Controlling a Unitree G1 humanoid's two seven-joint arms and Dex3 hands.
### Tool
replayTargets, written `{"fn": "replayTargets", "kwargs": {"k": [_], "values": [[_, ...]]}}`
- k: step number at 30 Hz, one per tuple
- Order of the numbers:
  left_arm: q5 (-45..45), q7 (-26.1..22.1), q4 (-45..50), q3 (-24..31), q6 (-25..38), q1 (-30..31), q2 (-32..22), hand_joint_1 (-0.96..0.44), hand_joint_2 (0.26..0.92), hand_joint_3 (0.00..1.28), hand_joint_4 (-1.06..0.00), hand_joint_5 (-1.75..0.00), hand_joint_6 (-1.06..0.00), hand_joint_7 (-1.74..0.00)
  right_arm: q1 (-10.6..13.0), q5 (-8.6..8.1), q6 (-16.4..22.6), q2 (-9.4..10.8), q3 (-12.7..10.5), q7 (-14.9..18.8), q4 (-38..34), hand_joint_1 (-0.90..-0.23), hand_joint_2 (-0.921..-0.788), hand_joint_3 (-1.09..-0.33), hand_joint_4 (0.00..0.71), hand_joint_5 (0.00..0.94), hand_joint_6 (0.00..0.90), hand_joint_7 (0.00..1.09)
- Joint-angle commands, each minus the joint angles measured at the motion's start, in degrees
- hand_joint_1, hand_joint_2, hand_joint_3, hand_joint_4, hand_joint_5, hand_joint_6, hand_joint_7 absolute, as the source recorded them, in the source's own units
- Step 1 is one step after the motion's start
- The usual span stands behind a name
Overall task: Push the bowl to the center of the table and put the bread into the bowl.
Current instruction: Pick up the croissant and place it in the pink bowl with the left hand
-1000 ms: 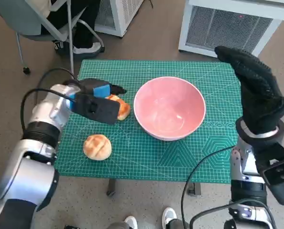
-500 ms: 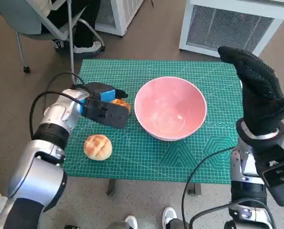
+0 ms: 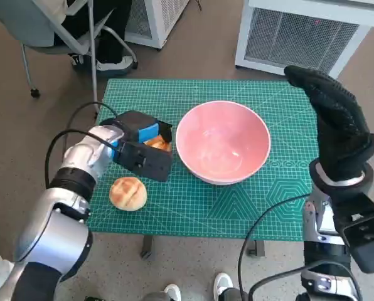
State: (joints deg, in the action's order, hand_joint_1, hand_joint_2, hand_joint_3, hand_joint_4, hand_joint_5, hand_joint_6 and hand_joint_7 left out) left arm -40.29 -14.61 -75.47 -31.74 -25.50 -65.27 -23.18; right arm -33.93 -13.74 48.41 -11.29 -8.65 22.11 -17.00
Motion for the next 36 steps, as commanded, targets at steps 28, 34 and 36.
{"fn": "replayTargets", "kwargs": {"k": [28,34,36], "values": [[17.9,0.4,16.1,19.2,-13.8,-7.0,-7.9,0.0,0.92,0.07,-0.63,-1.15,-0.68,-1.18,3.4,-1.48,-2.7,0.6,0.1,-0.8,3.2,-0.622,-0.921,-0.756,0.291,0.002,-0.001,0.74],[19.4,-0.5,21.1,20.3,-15.9,-5.8,-8.5,0.0,0.92,0.07,-0.64,-1.13,-0.67,-1.2,4.0,-1.03,-3.1,0.4,-0.1,-1.5,4.7,-0.622,-0.921,-0.757,0.299,0.006,-0.001,0.75],[19.7,-0.7,22.8,20.5,-16.8,-5.4,-8.5,0.0,0.92,0.07,-0.65,-1.13,-0.67,-1.21,3.8,-0.91,-3.0,0.3,-0.2,-1.6,4.6,-0.622,-0.921,-0.757,0.301,0.007,-0.001,0.75]]}}
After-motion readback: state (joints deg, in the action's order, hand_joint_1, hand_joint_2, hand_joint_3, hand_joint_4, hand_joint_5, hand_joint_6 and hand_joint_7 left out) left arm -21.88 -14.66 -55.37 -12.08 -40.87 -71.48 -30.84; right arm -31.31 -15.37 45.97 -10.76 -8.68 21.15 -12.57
